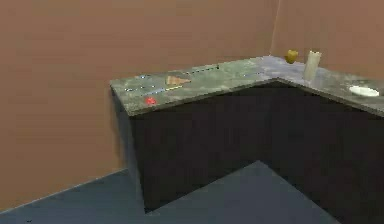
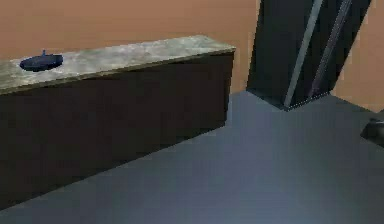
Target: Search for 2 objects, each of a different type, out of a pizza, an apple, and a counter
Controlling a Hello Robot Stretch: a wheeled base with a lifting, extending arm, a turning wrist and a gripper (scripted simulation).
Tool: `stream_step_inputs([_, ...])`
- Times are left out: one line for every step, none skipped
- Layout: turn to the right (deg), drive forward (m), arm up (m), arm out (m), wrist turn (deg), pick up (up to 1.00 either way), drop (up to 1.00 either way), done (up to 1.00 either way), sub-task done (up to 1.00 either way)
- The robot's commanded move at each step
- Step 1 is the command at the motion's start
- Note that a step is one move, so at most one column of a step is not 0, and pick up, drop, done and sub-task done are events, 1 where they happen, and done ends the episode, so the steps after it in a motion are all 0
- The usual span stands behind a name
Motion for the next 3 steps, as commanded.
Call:
stream_step_inputs([36.0,0.00,0.00,0.00,0.0,0.00,0.00,0.00,0.00])
stream_step_inputs([0.0,0.05,0.00,0.00,0.0,0.00,0.00,0.00,0.00])
stream_step_inputs([-45.0,0.00,0.00,0.00,0.0,0.00,0.00,0.00,0.00])
